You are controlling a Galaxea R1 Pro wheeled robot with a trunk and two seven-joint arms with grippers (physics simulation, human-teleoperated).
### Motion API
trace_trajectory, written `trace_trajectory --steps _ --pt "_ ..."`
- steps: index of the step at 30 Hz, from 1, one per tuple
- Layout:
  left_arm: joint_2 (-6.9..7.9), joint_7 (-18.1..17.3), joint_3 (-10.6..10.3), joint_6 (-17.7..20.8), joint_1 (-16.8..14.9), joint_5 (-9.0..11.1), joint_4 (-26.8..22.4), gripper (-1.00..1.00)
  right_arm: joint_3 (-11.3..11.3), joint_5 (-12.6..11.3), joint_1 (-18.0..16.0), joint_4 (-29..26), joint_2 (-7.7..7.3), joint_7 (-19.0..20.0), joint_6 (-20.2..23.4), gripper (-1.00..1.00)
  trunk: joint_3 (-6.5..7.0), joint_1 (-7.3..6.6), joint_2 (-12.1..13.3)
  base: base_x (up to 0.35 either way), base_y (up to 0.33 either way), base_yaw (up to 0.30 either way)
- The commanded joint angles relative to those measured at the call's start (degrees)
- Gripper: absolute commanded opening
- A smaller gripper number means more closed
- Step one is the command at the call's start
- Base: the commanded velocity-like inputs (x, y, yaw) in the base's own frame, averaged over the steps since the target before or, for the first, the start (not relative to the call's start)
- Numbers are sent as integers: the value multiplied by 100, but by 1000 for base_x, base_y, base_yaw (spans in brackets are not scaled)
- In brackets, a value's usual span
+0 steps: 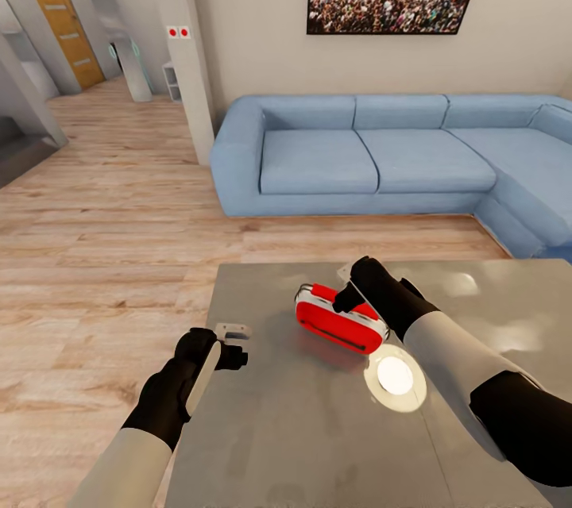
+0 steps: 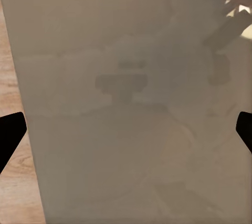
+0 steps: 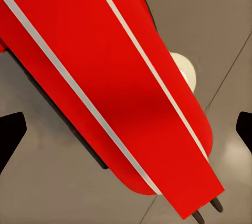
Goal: Turn on the radio receiver that's on the table in the living room.
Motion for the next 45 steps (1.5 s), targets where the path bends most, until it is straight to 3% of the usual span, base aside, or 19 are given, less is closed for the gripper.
trace_trajectory --steps 1,39,45 --pt "0 0 -2 0 0 0 0 100 0 0 0 0 0 0 0 100 -9 0 0 0 0 0" --pt "0 0 -8 0 0 0 7 100 0 14 0 0 -4 -7 0 100 -317 0 0 0 0 0" --pt "0 0 -9 0 0 0 3 100 0 307 0 0 -6 -8 7 100 -331 0 0 0 0 0"
